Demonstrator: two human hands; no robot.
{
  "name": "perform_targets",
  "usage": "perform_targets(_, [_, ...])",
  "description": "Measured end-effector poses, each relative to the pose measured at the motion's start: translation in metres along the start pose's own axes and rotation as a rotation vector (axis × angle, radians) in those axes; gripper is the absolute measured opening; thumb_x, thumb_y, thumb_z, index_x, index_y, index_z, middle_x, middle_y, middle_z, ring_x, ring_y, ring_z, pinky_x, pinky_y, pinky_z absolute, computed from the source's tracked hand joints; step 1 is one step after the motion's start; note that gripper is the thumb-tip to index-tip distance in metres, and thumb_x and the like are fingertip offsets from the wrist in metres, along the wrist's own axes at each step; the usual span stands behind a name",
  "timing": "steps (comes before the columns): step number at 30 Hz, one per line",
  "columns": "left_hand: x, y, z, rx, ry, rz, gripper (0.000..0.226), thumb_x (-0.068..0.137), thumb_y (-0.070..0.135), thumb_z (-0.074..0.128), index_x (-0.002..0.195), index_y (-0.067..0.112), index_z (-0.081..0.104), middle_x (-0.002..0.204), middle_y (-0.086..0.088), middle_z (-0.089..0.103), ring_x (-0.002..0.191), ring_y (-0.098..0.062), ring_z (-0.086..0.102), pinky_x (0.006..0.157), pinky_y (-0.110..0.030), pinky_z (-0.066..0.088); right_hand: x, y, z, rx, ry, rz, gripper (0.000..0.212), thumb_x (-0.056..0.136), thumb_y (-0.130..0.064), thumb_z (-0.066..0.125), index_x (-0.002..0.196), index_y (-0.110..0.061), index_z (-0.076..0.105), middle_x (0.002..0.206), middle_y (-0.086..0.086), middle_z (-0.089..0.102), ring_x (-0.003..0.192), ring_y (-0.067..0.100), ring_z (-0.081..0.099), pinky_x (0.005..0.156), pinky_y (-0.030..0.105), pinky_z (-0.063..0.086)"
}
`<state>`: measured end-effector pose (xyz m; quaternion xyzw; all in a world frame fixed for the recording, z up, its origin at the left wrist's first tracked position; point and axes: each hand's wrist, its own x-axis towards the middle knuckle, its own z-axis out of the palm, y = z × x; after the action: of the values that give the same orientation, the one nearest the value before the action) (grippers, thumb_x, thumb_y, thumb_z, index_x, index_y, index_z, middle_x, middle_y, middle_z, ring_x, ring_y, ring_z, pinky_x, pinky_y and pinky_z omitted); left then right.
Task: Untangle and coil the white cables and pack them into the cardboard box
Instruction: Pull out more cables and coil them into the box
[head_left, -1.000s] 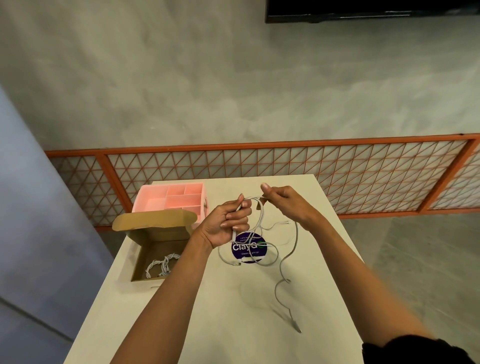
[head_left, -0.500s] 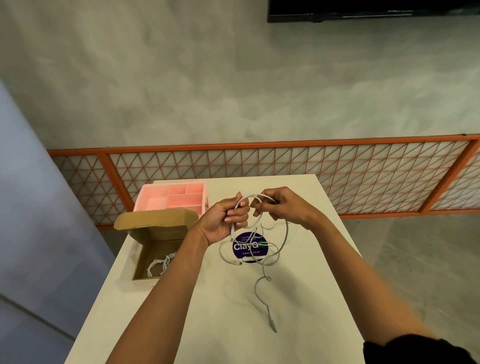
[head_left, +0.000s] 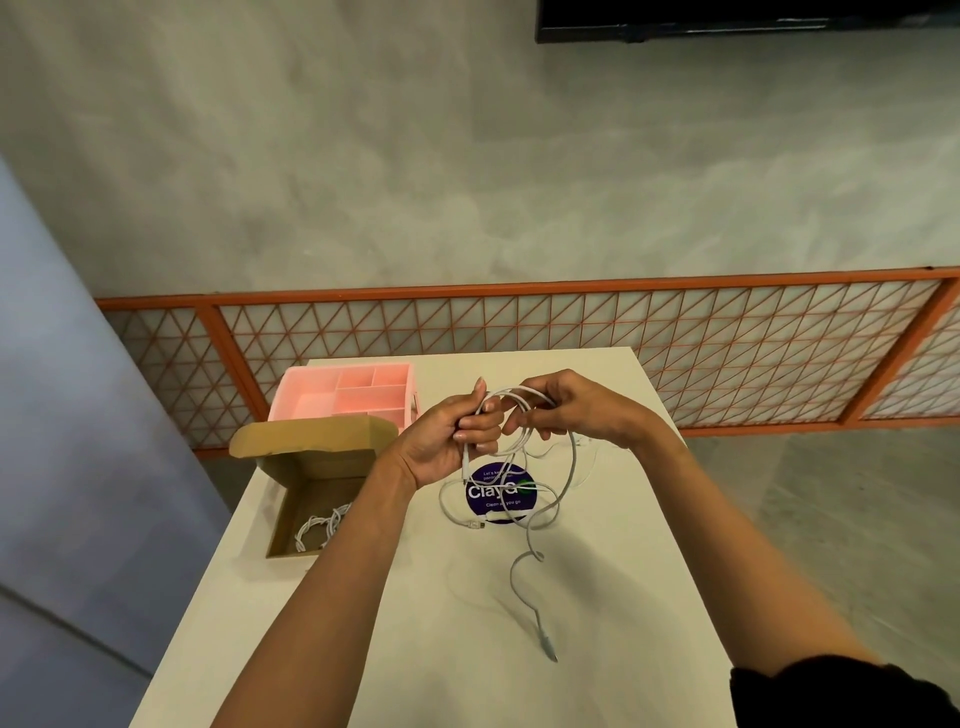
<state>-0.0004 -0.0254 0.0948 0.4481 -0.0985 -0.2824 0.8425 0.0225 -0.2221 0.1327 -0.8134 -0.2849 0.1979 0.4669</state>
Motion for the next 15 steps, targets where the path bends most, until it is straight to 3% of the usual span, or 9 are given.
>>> perform_targets(6, [0.000,0.002,0.003,-0.020,0.007,0.005,0.038,0.096,0.038,0.037,0.071,0.013,0.052,0.045,0.011,0.032,0.035,0.000,0.027,0.044,-0.016,0.022,-0.001,-0.001,-0.001,0.084,-0.026,0.005,0.016,0.093,-0.013,0.058,0.105,-0.002,0.062,0.081,-0.003,0.070,0.060,0.011,0.041,0.054,0.020,0.034])
perform_targets(9, [0.002,0.003,0.005,-0.032,0.002,-0.007,0.044,0.098,0.038,0.034,0.064,0.015,0.049,0.048,0.009,0.033,0.038,-0.002,0.030,0.048,-0.016,0.033,-0.002,-0.001,0.004,0.170,-0.005,0.046,0.015,0.100,-0.020,0.047,0.092,-0.010,0.055,0.071,-0.009,0.061,0.057,0.007,0.038,0.053,0.017,0.035])
perform_targets(13, [0.006,0.001,0.008,0.058,0.124,0.073,0.042,0.100,0.039,0.031,0.069,0.014,0.045,0.051,0.008,0.032,0.044,-0.003,0.032,0.073,-0.025,0.051,0.002,0.003,0.009,0.399,0.049,0.093,0.022,0.103,-0.022,0.036,0.085,-0.015,0.047,0.071,-0.005,0.044,0.052,0.004,0.032,0.051,0.015,0.033])
perform_targets(15, [0.008,-0.003,0.009,0.059,0.175,0.099,0.042,0.101,0.039,0.031,0.070,0.014,0.046,0.052,0.007,0.031,0.045,-0.004,0.032,0.074,-0.026,0.054,0.004,0.002,0.010,0.453,0.071,0.112,0.023,0.104,-0.022,0.035,0.085,-0.016,0.047,0.070,-0.003,0.041,0.052,0.005,0.028,0.049,0.015,0.031])
